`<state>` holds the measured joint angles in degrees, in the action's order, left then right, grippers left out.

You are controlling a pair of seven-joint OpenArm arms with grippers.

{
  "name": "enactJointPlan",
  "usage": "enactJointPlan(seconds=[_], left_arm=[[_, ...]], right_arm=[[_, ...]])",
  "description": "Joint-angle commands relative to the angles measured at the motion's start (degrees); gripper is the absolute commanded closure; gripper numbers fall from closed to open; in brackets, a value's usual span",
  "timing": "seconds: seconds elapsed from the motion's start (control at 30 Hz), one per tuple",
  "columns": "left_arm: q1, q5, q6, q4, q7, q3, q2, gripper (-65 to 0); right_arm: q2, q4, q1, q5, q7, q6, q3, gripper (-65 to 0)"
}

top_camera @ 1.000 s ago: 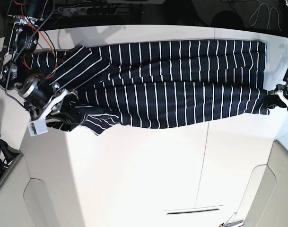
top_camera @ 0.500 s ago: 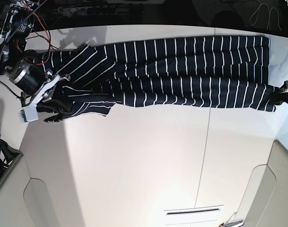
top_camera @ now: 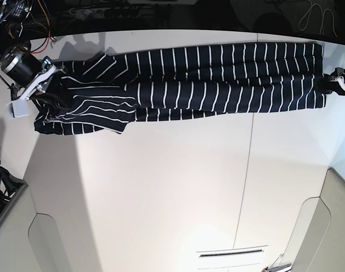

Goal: Fold the T-shirt properly
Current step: 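Lay the folded strip down and release both grippers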

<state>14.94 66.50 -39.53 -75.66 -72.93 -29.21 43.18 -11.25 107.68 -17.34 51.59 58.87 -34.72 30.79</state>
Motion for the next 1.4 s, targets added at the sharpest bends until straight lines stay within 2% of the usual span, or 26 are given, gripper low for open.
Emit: enactJointPlan(seconds=[0.0, 0.13, 0.27, 0.37, 0.4, 0.47, 0.5, 0.63, 0.77, 0.83, 0.87, 0.9, 0.97, 1.0, 1.17, 1.37], left_arm=[[-0.07, 0.96, -0.47, -0.94, 0.92, -0.61, 1.77, 0.0], [1.88, 0.98, -0.47, -0.94, 0.9, -0.61, 1.75, -1.1], [2.38, 1.07, -0.47, -0.94, 1.2, -0.61, 1.75, -15.5], [2.38, 4.68, -0.47, -0.94, 3.34, -1.2, 1.75, -22.9], [2.36, 6.73, -0.47, -0.94, 3.3, -1.86, 1.75, -23.0], [2.38, 10.05, -0.47, -0.94, 3.21, -4.26, 1.73, -23.1], [2.38, 10.75, -0.47, -0.94, 2.86, -5.81, 1.7, -23.6], [2.38, 13.22, -0.47, -0.94, -0.63, -13.22, 1.73, -33.2], [2.97, 17.22, -0.47, -0.94, -5.27, -17.44, 1.73, -33.6], [4.85, 18.5, -0.47, -0.87, -5.29, -17.64, 1.55, -36.9], [6.01, 18.5, -0.47, -0.87, -5.03, -17.64, 1.2, -39.4], [7.15, 18.5, -0.47, -0.87, -4.57, -17.64, 0.46, -41.5], [9.07, 17.64, -0.47, -0.81, -2.36, -17.64, -1.38, -43.5], [9.7, 16.46, -0.47, -0.79, -0.68, -17.64, -2.32, -43.5], [10.14, 7.52, -0.47, -0.76, 6.78, -17.64, -6.19, -43.5], [10.14, 2.78, -0.47, -0.72, 11.02, -17.64, -8.44, -43.5]], right_arm=[[-0.48, 0.96, -0.44, 1.05, -0.98, -0.24, 0.68, 0.0], [-0.28, 0.39, -3.1, -3.37, -1.03, 0.15, 0.76, 0.0], [-0.13, -2.27, -3.8, -6.19, -1.27, 0.46, 0.74, -0.8], [-0.17, -3.21, -3.82, -6.12, -1.38, 1.05, 0.76, -25.9], [-0.22, -3.17, -3.8, -6.08, -1.36, 1.03, 0.76, -31.1], [-0.46, -2.86, -3.8, -5.03, -1.33, 1.01, 0.94, -34.3], [-0.48, -2.47, -3.8, -4.02, -1.31, 1.01, 1.25, -34.3], [-0.44, 1.29, -3.65, -0.98, -1.44, 0.81, 3.58, -34.3], [-0.09, 6.82, -2.16, -0.09, -1.42, 0.83, 6.27, -34.2], [0.31, 9.77, -1.53, -0.15, -1.44, 0.85, 6.84, -33.9], [0.66, 10.99, -1.4, -0.15, -1.42, 0.85, 6.86, -31.2], [1.11, 12.02, -1.42, -0.13, -1.44, 0.83, 6.82, -25.2], [2.4, 12.74, -1.4, -0.13, -1.4, 0.83, 6.51, -5.3], [3.08, 12.66, -1.4, -0.17, -1.4, 0.83, 6.25, 0.0], [4.92, 9.18, -1.44, -2.97, -1.66, 0.81, 3.15, 0.0], [4.28, -0.94, -1.29, -8.15, -5.66, 0.83, -0.79, 0.0]])
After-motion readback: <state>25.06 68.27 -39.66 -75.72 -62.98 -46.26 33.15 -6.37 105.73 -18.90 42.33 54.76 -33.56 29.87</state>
